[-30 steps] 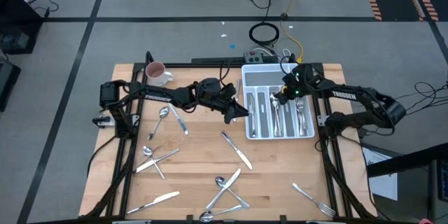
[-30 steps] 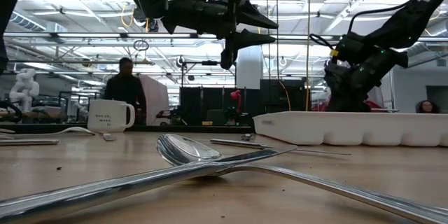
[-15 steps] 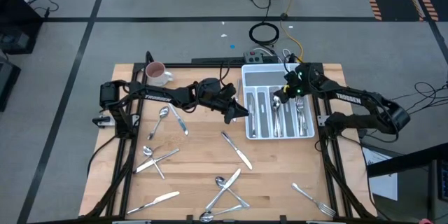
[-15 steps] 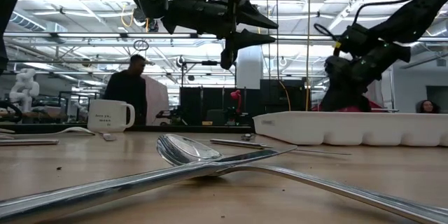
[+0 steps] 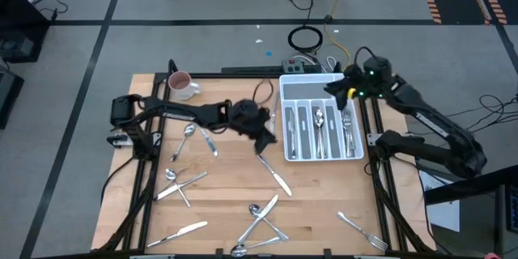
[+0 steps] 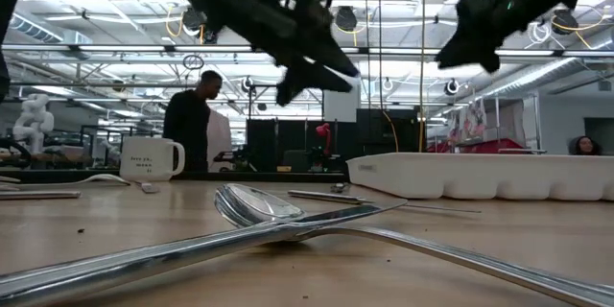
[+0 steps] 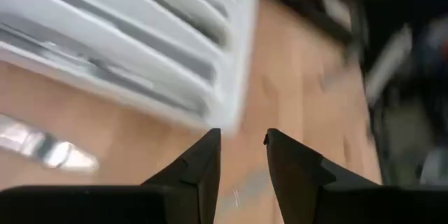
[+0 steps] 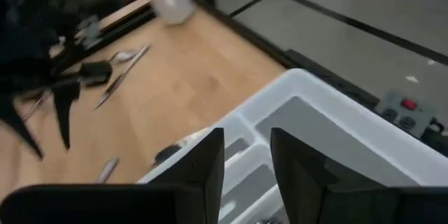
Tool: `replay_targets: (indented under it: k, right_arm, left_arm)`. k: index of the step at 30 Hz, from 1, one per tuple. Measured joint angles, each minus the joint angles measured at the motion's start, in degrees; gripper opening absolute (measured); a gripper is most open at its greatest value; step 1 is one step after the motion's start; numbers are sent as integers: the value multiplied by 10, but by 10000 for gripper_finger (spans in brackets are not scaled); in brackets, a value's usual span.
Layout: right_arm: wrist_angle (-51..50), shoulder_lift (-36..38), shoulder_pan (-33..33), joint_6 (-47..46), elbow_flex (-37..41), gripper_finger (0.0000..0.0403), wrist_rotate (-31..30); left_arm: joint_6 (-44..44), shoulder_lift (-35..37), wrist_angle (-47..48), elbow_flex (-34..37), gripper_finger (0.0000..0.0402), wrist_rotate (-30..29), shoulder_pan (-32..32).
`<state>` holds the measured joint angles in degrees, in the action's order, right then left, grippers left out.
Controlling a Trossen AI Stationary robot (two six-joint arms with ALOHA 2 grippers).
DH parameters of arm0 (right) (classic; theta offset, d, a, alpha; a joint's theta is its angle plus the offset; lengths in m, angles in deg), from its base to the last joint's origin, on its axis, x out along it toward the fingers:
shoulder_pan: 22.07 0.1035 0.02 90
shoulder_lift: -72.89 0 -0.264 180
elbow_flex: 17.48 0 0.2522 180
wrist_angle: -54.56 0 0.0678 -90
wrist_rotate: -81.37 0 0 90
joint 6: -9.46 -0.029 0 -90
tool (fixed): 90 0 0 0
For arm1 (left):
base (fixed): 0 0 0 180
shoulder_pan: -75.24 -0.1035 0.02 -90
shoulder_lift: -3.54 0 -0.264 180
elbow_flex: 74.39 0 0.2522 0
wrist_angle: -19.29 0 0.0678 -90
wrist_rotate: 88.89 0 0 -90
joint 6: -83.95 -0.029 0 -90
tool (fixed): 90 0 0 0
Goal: Sort silverware
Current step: Put the left fork in the right section of the silverware tray
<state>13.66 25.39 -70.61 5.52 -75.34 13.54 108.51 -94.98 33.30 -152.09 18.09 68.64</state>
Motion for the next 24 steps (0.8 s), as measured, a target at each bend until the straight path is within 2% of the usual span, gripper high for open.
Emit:
replay_targets:
  k: [4, 8, 12, 14, 19, 21, 24]
  right_arm:
    - [-112, 18, 66, 30, -61, 109, -14]
    - [-155, 26, 142, 19, -81, 109, -54]
    - [-152, 19, 203, -13, -81, 109, -98]
    - [-144, 9, 230, -26, -81, 109, -121]
    - [-129, -24, 276, -35, -81, 109, -173]
    - [-125, -39, 287, -35, -81, 109, -178]
    - [-117, -61, 298, -35, -81, 109, -179]
  left_arm:
    - [-93, 49, 159, 0, 121, 2, 57]
    - [-96, 79, 310, 0, 121, -6, 124]
    - [-8, 82, 310, 24, 121, -34, 180]
    - [57, 83, 271, 46, 121, -53, 197]
    - [200, 99, 228, 97, 121, -99, 206]
    - [253, 115, 270, 109, 121, -146, 206]
    - [252, 133, 385, 112, 121, -209, 210]
